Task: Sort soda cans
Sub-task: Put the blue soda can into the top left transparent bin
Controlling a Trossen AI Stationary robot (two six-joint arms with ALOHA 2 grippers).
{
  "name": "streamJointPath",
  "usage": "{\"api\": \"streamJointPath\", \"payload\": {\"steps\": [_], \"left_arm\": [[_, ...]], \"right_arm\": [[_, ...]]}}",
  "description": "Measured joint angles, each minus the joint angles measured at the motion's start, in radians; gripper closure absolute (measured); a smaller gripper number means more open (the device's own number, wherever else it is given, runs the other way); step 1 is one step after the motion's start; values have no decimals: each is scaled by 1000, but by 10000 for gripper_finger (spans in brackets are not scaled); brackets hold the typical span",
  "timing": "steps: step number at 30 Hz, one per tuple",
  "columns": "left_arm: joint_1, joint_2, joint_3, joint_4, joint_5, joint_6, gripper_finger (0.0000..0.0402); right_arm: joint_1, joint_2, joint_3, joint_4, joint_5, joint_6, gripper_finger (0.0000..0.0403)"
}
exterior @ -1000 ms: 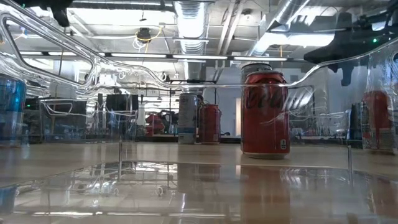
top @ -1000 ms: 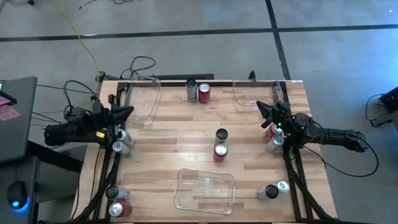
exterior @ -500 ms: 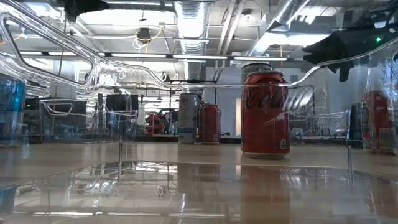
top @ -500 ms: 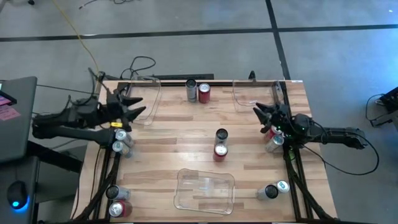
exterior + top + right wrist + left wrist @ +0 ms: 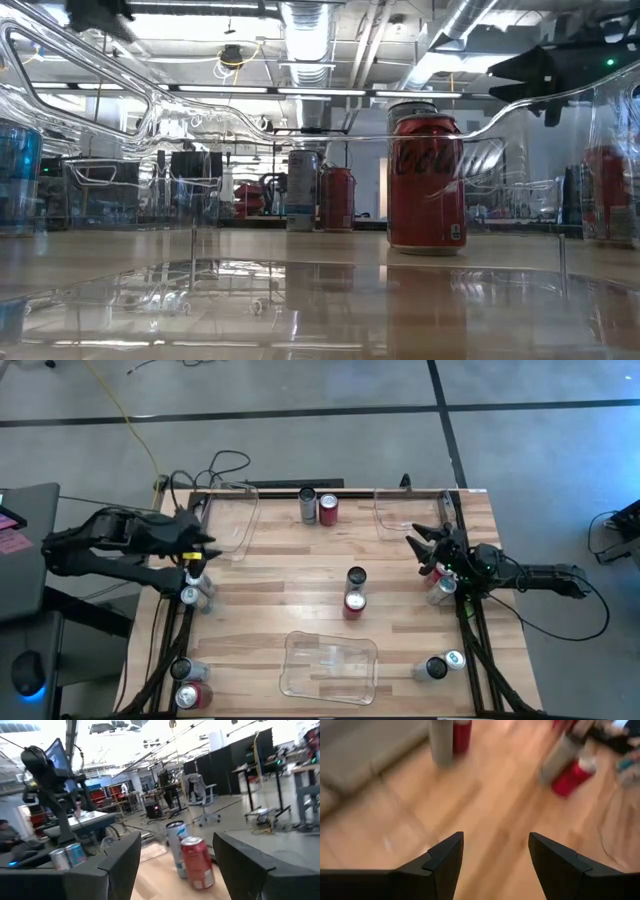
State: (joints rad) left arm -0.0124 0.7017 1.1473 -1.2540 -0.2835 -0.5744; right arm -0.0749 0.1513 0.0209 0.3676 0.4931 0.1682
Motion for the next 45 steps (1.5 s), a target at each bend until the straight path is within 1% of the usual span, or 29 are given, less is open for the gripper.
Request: {"api": "streamJointPath", "payload": {"steps": [3,6,13,17,19,24,32,42,45], "left_arm": [[0,17,0,-128,57,-105,180],[0,31,0,-214,65,-151,180],[0,57,-23,-232,62,-145,179],[0,89,-48,-294,67,-198,179],[0,109,-60,-320,74,-198,179],[0,152,-111,-317,78,-184,179],[0,191,-185,-319,123,-172,179],[0,201,-188,-318,118,-147,179],[0,201,-188,-317,91,-117,179]], "right_arm": [[19,0,-7,-10,0,15,132],[34,0,-7,-14,0,15,132],[93,0,-7,-50,-4,-17,132],[125,0,-7,-59,-4,-19,132],[138,0,-7,-64,-5,-19,132],[157,0,-7,-66,-5,-19,132],[158,0,-7,-67,-5,-20,132],[158,0,-7,-69,-2,-20,132],[158,0,-7,-75,0,-20,132]]}}
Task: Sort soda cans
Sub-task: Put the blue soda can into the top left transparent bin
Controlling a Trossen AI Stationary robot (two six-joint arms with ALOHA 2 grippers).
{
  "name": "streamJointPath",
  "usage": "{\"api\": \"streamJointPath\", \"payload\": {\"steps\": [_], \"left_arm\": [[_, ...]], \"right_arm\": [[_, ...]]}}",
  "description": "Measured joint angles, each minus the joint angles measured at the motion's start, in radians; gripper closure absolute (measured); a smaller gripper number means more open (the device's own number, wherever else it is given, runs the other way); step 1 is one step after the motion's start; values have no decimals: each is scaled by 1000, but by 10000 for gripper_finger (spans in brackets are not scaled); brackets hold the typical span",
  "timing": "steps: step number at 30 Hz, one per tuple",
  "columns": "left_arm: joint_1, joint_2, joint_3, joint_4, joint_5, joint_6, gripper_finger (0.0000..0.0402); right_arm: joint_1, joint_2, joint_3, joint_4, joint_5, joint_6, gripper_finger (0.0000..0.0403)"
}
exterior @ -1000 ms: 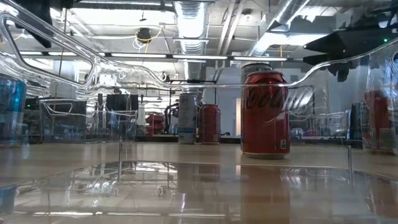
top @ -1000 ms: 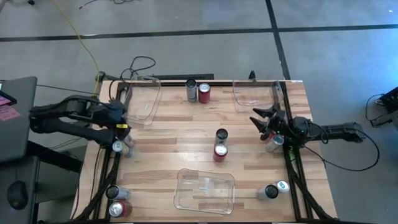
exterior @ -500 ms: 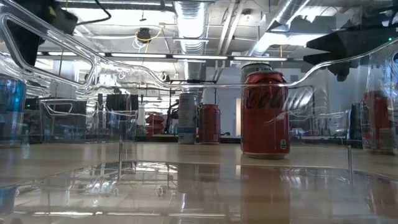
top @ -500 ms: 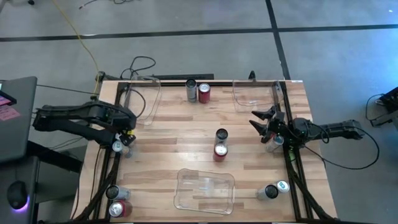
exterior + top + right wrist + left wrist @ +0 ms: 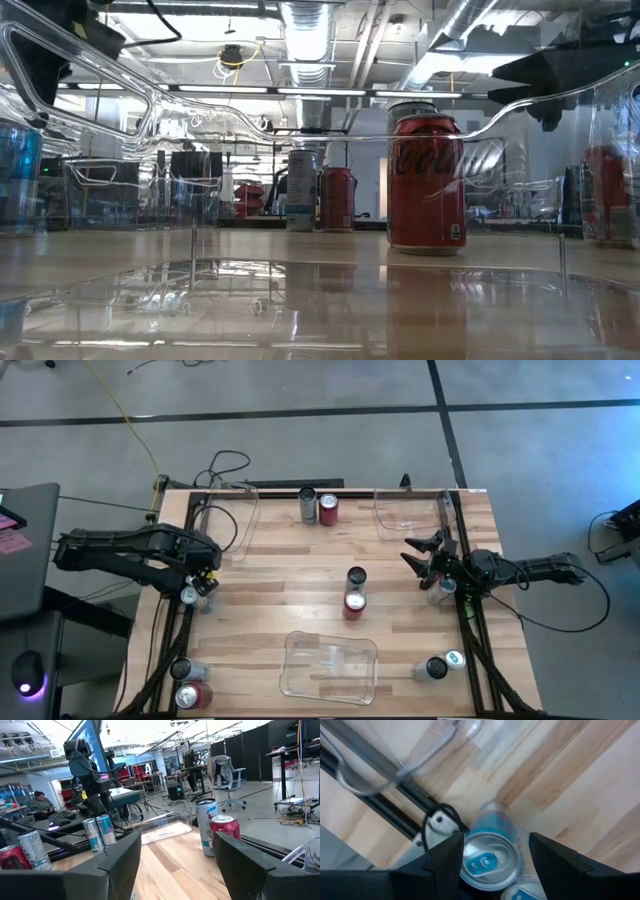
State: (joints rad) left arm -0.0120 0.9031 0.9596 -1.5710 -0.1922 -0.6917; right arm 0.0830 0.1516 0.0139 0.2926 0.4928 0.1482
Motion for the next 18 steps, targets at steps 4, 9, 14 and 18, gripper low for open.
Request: {"api": "streamJointPath", "payload": {"steps": [4,9,14,18], "left_arm": [[0,0,0,0,-18,143,179],[0,4,0,-1,82,176,179],[0,24,23,0,188,237,179],[0,34,26,1,138,263,179]], "right_arm": [[0,0,0,-9,1,0,132],[0,0,0,-7,2,0,132],[0,0,0,2,2,1,132],[0,0,0,2,2,1,132]]}}
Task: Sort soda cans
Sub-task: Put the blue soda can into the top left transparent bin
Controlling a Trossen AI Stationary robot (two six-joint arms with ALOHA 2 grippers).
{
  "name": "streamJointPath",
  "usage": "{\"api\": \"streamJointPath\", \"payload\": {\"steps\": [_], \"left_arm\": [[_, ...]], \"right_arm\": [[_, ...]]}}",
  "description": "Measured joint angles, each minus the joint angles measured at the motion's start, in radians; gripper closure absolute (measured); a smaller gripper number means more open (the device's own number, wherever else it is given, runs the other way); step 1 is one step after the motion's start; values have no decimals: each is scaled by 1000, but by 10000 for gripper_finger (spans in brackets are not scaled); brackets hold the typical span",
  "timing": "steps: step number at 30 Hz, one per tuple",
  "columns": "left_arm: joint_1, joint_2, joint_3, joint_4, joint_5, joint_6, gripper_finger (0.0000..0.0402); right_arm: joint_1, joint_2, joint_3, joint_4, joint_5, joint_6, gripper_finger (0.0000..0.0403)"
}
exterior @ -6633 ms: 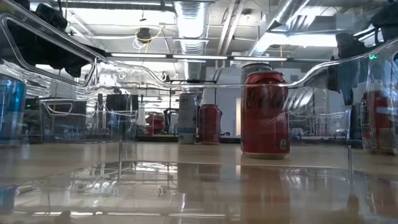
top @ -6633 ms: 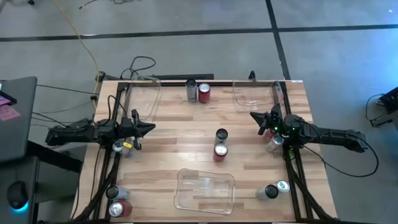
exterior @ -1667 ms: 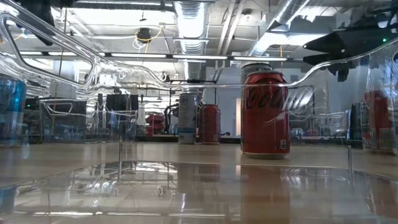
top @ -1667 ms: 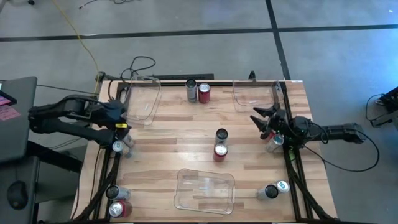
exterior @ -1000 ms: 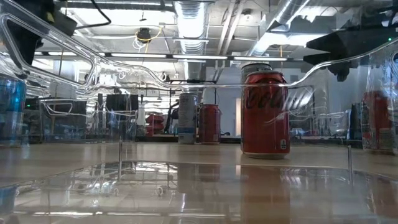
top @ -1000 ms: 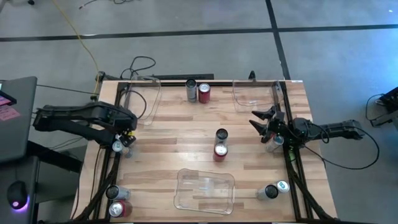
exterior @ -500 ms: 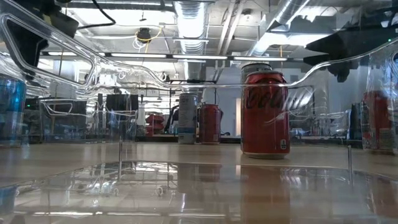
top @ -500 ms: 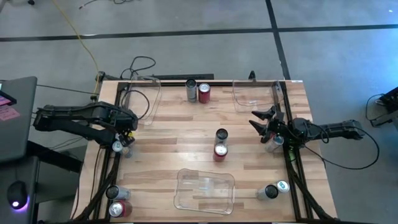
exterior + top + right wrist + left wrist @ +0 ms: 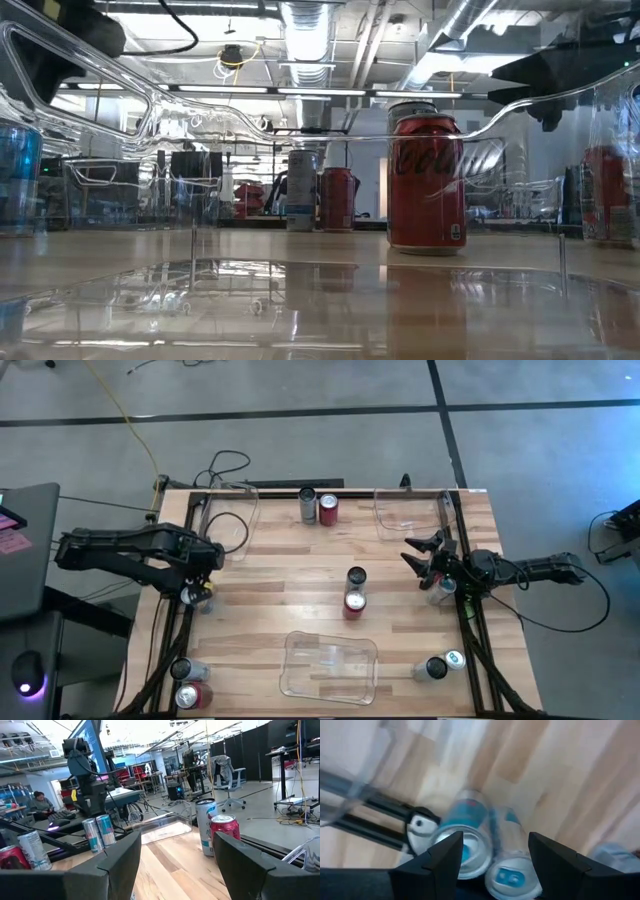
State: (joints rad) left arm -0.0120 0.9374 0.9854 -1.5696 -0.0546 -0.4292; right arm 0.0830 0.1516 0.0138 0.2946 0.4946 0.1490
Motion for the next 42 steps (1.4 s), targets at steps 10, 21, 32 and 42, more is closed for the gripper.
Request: {"api": "streamJointPath", "payload": {"steps": [10,21,32,42], "left_arm": [[0,-1,-7,-2,-147,-55,168],[0,-1,-8,-2,-100,-69,83],[0,-1,-133,-2,-105,-69,61],[0,-2,-178,-5,-108,-62,65]], "right_arm": [[0,0,0,-29,0,0,132],[0,0,0,-55,0,7,132],[1,0,0,-54,0,11,132],[1,0,0,-45,0,17,132]]}}
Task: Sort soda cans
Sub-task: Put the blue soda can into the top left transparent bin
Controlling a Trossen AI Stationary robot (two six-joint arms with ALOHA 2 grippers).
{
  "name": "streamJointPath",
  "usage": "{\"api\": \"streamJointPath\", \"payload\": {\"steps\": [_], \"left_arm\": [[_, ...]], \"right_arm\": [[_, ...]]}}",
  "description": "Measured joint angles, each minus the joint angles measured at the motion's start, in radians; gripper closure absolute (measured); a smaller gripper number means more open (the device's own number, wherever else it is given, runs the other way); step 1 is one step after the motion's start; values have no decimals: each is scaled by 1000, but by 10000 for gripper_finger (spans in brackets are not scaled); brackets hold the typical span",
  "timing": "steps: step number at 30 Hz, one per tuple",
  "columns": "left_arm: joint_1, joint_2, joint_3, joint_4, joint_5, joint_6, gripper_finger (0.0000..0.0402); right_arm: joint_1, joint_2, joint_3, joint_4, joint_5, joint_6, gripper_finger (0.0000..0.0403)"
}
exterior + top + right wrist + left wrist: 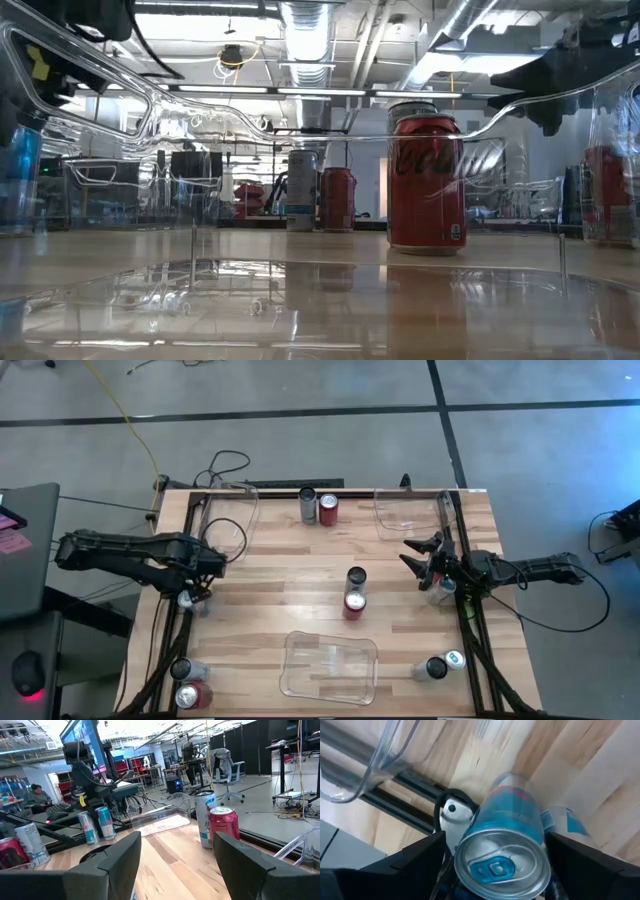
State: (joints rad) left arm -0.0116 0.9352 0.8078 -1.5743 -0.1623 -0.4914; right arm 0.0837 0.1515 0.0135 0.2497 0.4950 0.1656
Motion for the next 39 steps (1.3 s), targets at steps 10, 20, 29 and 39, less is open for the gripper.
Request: {"api": "streamJointPath", "payload": {"steps": [10,20,29,39], "left_arm": [[0,0,2,63,6,-4,167],[0,2,46,118,30,-64,167],[0,29,164,123,20,-97,167],[69,217,398,69,-24,11,167]], "right_arm": [[0,0,0,-2,0,11,132],[0,0,0,-1,0,12,133],[0,0,0,13,0,12,133],[0,0,0,13,0,11,133]]}}
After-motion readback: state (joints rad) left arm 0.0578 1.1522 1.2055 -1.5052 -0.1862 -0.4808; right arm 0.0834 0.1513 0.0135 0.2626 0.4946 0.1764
